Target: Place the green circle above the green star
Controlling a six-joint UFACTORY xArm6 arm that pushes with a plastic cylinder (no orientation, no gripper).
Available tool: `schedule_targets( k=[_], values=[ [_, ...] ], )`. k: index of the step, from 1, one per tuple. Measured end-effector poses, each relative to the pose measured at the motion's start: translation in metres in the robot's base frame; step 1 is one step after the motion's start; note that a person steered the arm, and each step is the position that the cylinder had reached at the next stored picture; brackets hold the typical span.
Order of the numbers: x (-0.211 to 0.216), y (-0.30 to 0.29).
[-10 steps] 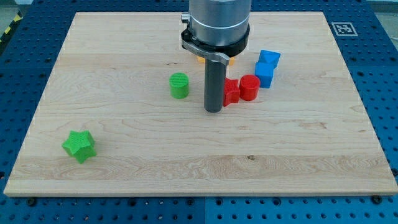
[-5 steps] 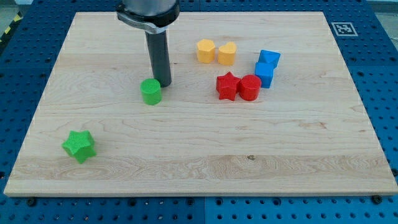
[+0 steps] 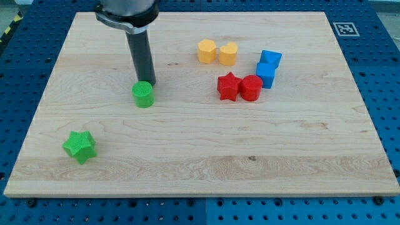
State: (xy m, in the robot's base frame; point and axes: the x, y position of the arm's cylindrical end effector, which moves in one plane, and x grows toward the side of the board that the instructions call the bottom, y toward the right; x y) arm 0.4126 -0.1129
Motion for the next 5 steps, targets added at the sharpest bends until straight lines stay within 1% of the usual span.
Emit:
schedule_targets(
  k=[2, 3, 4, 5],
  values=[
    [0.000, -0.004],
    [0.001, 0.028],
    [0.005, 0.019],
    [0.022, 0.003]
  ],
)
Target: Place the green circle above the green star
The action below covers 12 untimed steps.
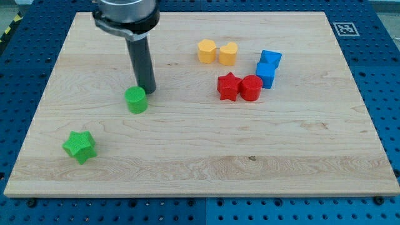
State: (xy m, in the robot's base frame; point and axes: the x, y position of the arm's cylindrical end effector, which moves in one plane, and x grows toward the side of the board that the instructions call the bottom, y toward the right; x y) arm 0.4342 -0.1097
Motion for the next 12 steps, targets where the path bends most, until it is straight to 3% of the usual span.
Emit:
schedule_targets(
  k=[4, 5, 7, 9, 12],
  values=[
    [0.022, -0.007],
    [0.032, 0.035],
    [0.051, 0.007],
    [0.047, 0.000],
    [0.048, -0.057]
  ],
)
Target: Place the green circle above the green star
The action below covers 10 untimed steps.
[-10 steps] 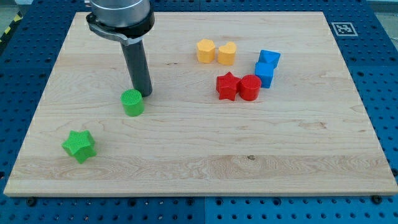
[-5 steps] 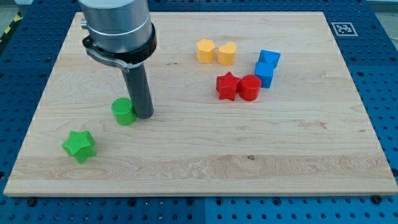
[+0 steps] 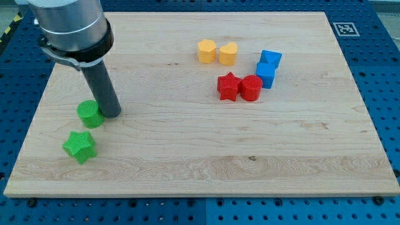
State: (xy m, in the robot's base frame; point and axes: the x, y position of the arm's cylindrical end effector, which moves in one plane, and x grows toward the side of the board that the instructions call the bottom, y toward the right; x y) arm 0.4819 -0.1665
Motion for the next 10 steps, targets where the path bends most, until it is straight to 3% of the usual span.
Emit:
schedule_targets(
  k=[2, 4, 6, 8, 10],
  values=[
    [-0.026, -0.005],
    [-0.045, -0.047],
    [-0.016, -0.055],
    [-0.028, -0.058],
    [-0.003, -0.058]
  ],
)
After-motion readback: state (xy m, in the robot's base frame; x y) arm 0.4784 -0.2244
